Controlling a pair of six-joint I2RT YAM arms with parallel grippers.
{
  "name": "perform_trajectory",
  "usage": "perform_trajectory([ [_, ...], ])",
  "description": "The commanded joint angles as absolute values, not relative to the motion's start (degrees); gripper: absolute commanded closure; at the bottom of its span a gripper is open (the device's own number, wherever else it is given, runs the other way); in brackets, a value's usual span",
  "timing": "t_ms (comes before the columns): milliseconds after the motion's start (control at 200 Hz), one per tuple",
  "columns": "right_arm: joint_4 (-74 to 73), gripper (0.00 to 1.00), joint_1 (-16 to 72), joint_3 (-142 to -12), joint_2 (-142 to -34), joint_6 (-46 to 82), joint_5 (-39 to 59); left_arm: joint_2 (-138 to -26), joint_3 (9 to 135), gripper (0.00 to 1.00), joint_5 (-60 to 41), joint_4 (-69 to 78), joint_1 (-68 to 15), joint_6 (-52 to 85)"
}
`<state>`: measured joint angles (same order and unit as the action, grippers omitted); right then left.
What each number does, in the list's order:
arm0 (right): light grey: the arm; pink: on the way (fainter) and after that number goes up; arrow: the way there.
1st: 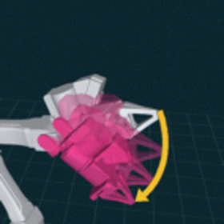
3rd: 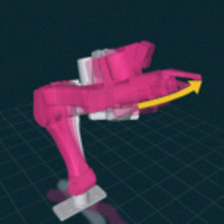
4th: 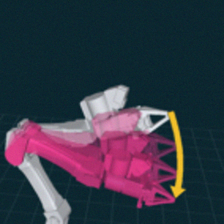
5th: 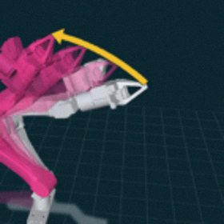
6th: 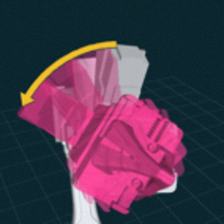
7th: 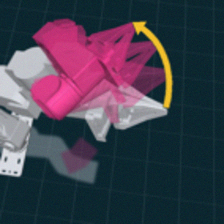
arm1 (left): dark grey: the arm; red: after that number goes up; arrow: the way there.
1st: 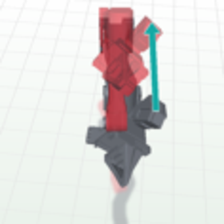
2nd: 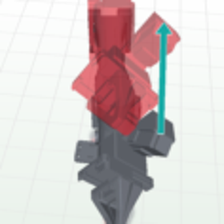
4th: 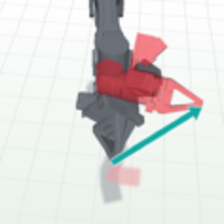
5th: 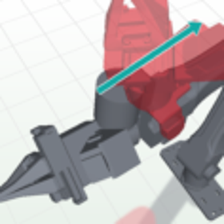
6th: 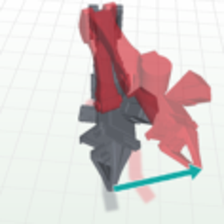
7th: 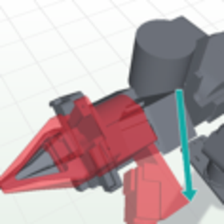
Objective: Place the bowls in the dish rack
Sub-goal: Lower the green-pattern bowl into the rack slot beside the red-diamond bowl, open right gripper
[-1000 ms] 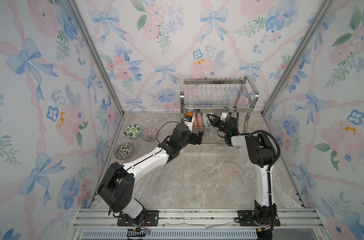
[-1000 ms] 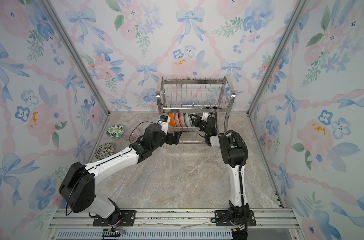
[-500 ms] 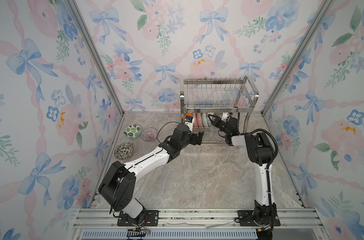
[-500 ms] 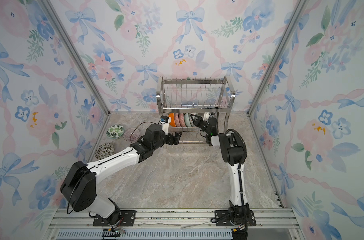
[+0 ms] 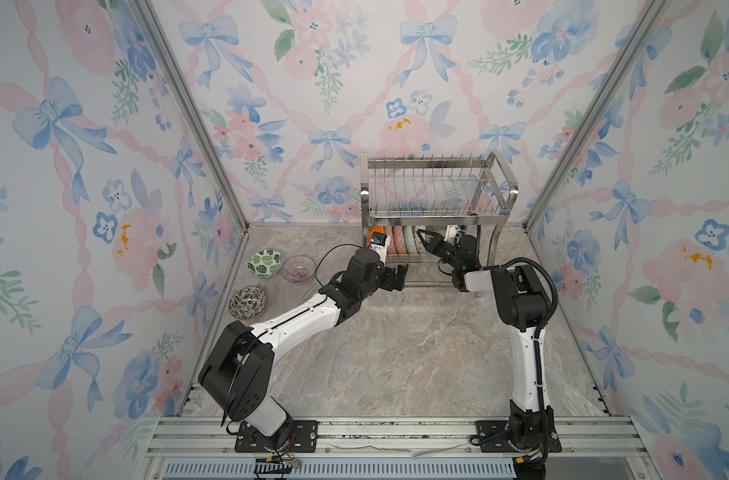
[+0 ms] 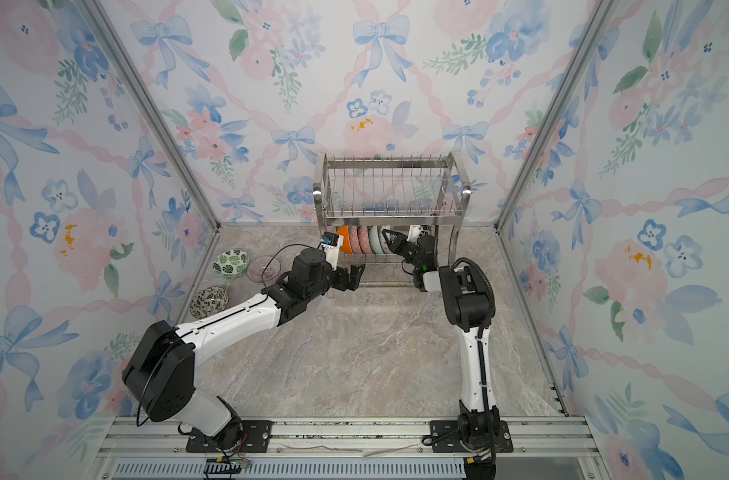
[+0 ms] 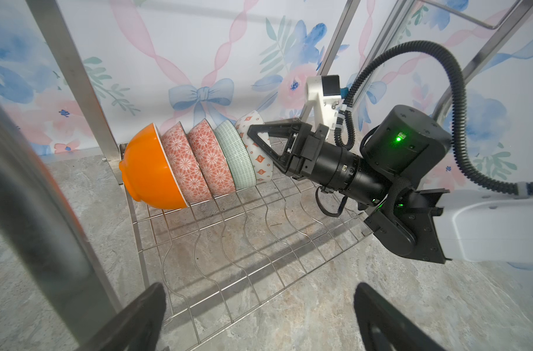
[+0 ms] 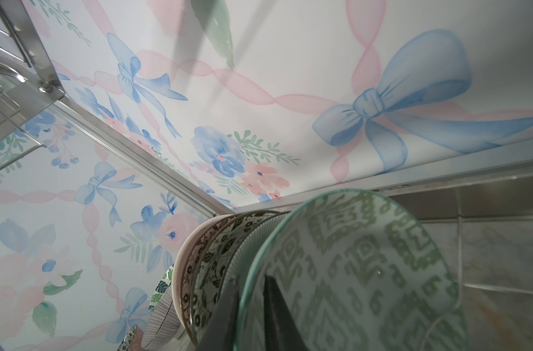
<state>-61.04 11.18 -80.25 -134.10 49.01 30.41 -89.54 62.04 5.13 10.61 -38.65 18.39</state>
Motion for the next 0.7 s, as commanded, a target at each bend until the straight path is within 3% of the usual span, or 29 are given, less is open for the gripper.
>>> perform_trajectory([
  [0,-61.1,0.77,10.7,-79.7,-130.8,47.3,30.4,-89.9,63.1,0.02,4.8,10.6,-38.9,17.9],
  [695,-60.6,0.66,11.7,-72.1,-123.9,45.1,27.4,-89.3,63.1,0.02,4.8,10.2,-39.3,18.4],
])
